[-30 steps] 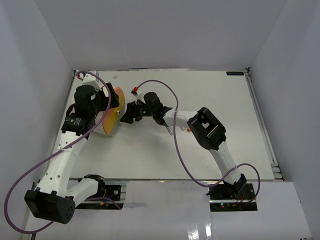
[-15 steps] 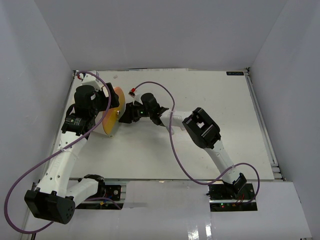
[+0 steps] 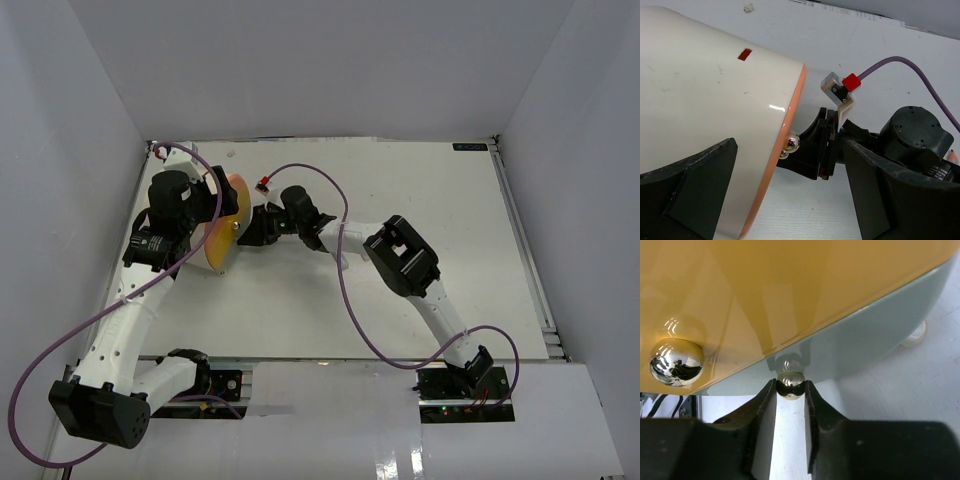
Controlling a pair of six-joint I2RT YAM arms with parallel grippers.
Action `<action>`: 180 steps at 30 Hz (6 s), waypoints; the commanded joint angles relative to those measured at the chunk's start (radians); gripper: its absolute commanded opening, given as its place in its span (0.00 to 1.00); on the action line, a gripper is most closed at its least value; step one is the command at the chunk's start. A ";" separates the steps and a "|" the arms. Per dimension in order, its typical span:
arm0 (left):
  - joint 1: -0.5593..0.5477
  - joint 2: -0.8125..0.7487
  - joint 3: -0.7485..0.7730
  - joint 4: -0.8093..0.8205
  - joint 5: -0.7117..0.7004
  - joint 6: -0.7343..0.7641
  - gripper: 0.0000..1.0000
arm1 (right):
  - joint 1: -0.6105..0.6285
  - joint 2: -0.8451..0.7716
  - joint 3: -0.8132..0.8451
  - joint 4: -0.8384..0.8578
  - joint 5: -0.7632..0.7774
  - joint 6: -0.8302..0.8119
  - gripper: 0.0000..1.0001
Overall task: Sort the stationery into containers
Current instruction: Open the drawer in the storage box, then pick up the pen from the center of the board.
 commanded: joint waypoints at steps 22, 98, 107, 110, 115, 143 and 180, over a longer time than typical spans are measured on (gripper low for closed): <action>-0.002 -0.020 -0.047 -0.050 -0.029 -0.008 0.98 | -0.087 -0.301 -0.387 0.084 -0.040 -0.048 0.08; -0.002 -0.142 0.134 -0.205 0.256 -0.067 0.98 | -0.553 -1.018 -0.947 -0.703 0.720 -0.198 0.66; -0.002 -0.141 0.121 -0.207 0.258 -0.059 0.98 | -0.555 -0.915 -0.930 -0.702 0.706 -0.223 0.58; -0.004 -0.139 0.116 -0.207 0.261 -0.062 0.98 | -0.555 -0.895 -0.929 -0.705 0.704 -0.232 0.56; -0.004 -0.136 0.114 -0.205 0.265 -0.068 0.98 | -0.553 -0.877 -0.932 -0.709 0.695 -0.241 0.52; -0.002 -0.148 0.141 -0.211 0.347 -0.125 0.98 | -0.495 -0.846 -0.940 -0.748 0.715 -0.243 0.25; -0.541 0.186 0.072 0.463 0.114 -0.294 0.97 | -0.003 -1.348 -0.858 -0.156 0.845 -0.243 0.08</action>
